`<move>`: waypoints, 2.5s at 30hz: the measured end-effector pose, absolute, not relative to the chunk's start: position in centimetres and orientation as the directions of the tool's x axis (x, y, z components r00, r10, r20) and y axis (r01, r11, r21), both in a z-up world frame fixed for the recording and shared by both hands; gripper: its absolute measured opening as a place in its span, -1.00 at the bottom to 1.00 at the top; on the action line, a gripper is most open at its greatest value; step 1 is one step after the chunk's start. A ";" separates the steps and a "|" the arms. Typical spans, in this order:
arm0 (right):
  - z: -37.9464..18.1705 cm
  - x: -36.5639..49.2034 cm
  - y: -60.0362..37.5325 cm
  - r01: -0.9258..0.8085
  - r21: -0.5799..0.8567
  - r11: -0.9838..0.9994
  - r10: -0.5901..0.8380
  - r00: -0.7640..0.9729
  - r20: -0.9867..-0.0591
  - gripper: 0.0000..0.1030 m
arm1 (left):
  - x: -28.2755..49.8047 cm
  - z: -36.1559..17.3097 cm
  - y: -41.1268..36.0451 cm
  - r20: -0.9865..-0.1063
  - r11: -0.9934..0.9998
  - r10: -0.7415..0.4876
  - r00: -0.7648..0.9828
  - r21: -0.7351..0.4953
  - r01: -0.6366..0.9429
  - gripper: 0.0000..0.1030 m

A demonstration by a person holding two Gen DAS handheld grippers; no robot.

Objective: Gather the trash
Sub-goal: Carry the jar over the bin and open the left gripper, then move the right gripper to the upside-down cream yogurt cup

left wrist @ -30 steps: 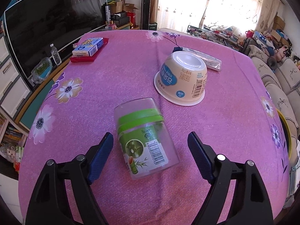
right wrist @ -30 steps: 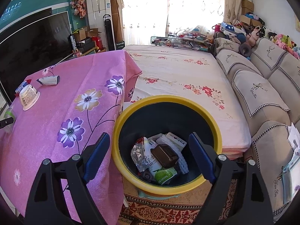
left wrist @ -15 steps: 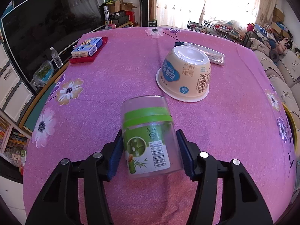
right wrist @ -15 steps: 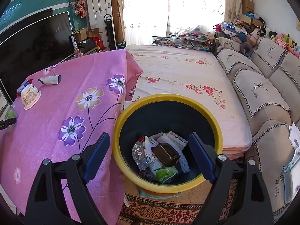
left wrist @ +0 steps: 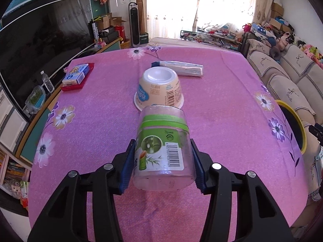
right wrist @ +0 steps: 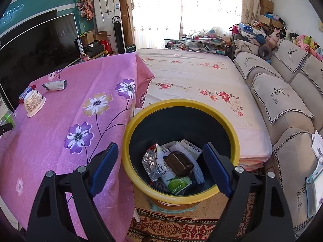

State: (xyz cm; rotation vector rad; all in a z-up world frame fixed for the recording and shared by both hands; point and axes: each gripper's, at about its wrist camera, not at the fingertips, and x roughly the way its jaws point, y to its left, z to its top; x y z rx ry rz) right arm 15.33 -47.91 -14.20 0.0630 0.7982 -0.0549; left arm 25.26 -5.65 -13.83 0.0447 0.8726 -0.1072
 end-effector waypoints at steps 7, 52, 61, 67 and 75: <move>-14.1 14.4 -48.9 0.091 0.045 0.995 -0.032 0.705 -0.709 0.58 | 24.1 -11.1 -10.2 -0.738 0.972 -0.175 0.652 -0.024 0.234 -0.02; -14.4 10.4 -53.3 0.159 0.082 0.984 -0.054 0.702 -0.711 0.58 | 22.9 -6.1 -25.8 -0.626 0.851 -0.431 0.650 -0.041 0.524 0.71; -12.4 15.0 -44.4 -0.037 0.072 0.997 0.077 0.710 -0.700 0.59 | 20.0 -6.1 -12.8 -0.621 0.944 -0.270 0.736 -0.018 0.330 0.78; -11.2 19.3 -35.4 -0.203 0.070 0.977 0.192 0.679 -0.709 0.59 | 19.2 -6.6 -4.1 -0.619 0.980 -0.160 0.769 -0.009 0.197 0.79; -11.4 22.7 -21.4 -0.446 0.042 0.894 0.332 0.594 -0.733 0.59 | 18.5 -7.4 5.7 -0.621 0.999 -0.032 0.783 -0.028 0.019 0.79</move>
